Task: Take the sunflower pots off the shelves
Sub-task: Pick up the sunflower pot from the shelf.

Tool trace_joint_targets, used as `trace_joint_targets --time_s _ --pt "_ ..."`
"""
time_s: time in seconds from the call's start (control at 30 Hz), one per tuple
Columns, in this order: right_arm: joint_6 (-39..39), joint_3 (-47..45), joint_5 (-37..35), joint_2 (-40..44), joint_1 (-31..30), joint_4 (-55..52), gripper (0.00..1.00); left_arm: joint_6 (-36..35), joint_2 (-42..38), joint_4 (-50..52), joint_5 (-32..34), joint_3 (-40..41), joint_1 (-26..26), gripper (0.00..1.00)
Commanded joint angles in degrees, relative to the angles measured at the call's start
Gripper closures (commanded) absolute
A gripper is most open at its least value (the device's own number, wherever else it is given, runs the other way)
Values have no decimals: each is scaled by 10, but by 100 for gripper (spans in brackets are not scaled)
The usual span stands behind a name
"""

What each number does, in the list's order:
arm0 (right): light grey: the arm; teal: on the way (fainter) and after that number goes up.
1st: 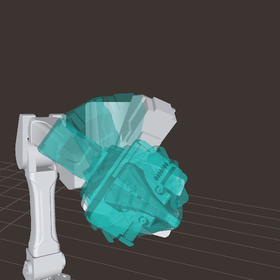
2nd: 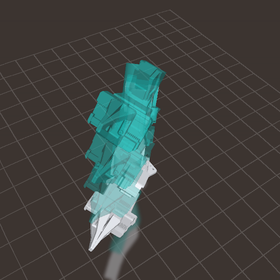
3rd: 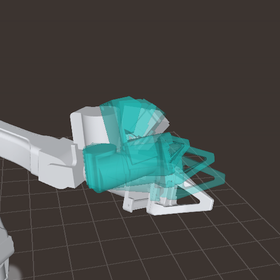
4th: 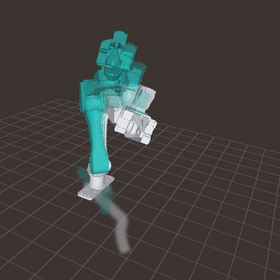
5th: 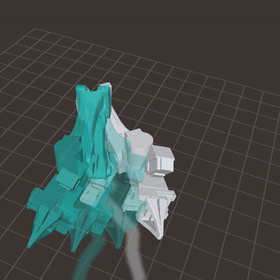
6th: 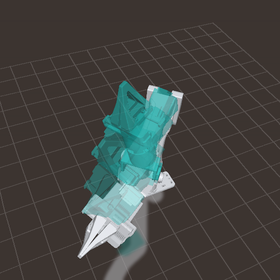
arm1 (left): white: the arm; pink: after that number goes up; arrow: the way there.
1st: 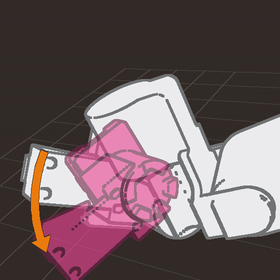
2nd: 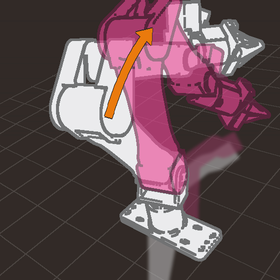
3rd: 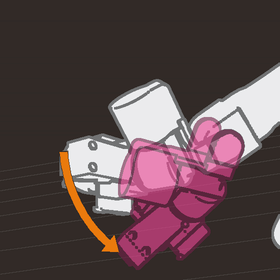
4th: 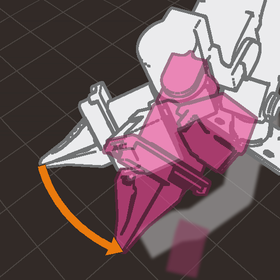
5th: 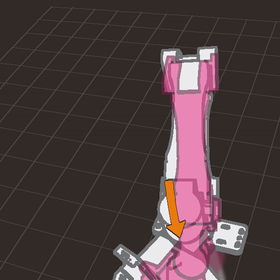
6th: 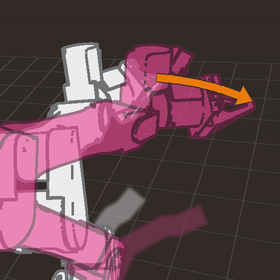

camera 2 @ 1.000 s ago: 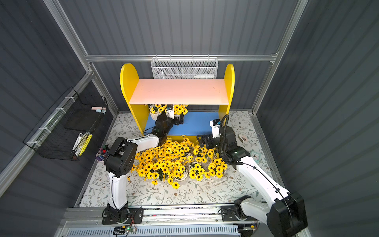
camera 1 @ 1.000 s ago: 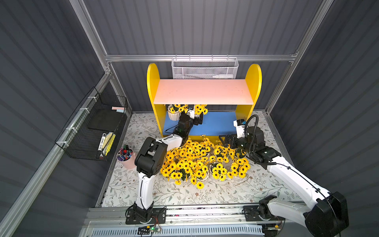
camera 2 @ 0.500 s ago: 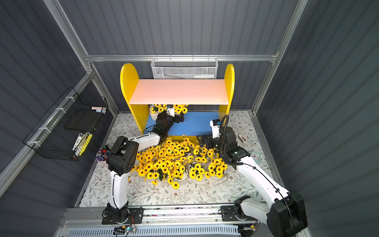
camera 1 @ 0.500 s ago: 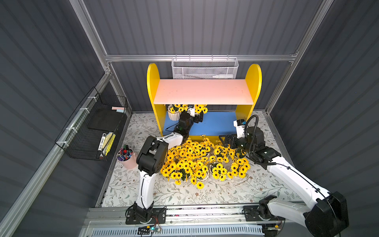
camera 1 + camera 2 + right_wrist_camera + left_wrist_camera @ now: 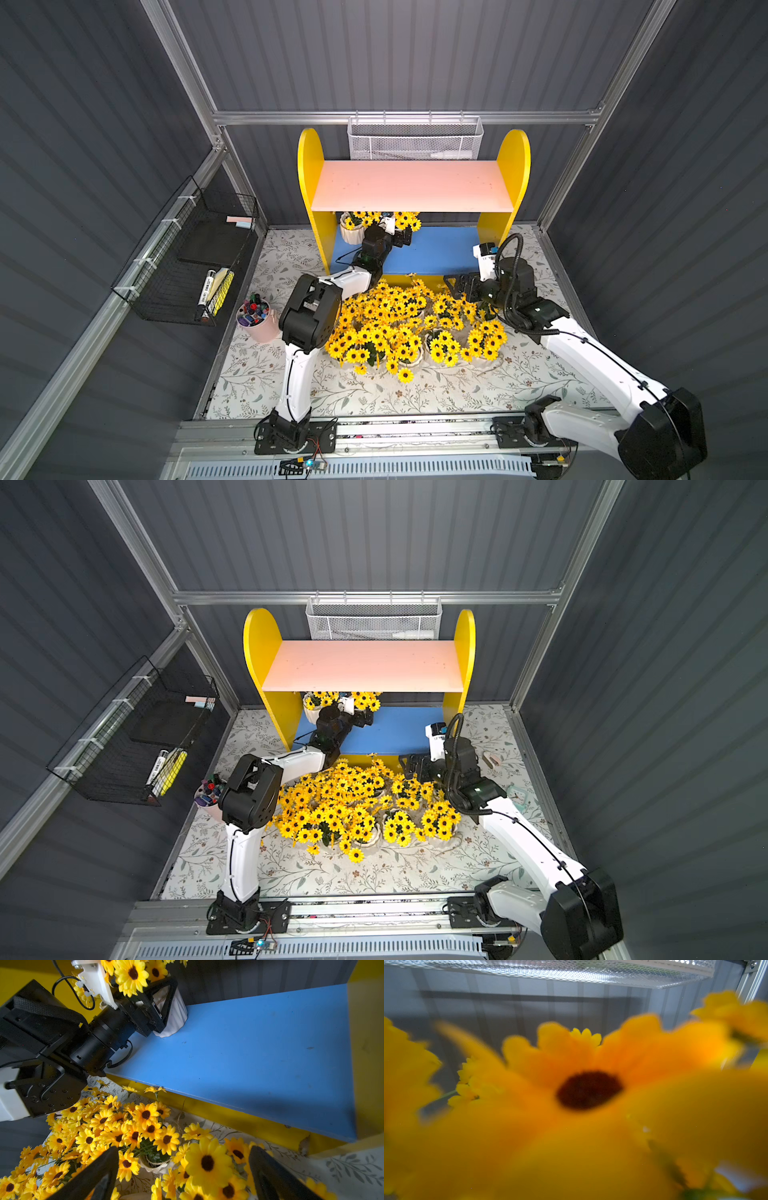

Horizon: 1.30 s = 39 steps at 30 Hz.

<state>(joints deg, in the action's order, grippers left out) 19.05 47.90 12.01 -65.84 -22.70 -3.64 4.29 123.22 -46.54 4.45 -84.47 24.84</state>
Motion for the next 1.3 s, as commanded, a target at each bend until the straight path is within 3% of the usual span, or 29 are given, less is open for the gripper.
trace_joint_targets --time_s 0.0,0.6,0.87,1.13,1.2,1.27 --pt "1 -10 -5 -2 -1 13 1 -7 17 10 -9 -21 -9 1" --pt "-2 -12 -11 5 -1 14 1 -30 21 22 -17 -19 -10 1" --pt "-5 -16 -18 12 -1 10 1 -31 21 15 -24 -14 -12 10" --pt "-8 -15 -21 12 -1 11 1 -31 8 1 -30 8 -14 28" --pt "-8 -15 -23 12 -1 12 1 -31 2 -4 -35 17 -14 41" --pt "-10 -14 -26 12 -2 12 1 -28 -9 -9 -44 29 -14 61"
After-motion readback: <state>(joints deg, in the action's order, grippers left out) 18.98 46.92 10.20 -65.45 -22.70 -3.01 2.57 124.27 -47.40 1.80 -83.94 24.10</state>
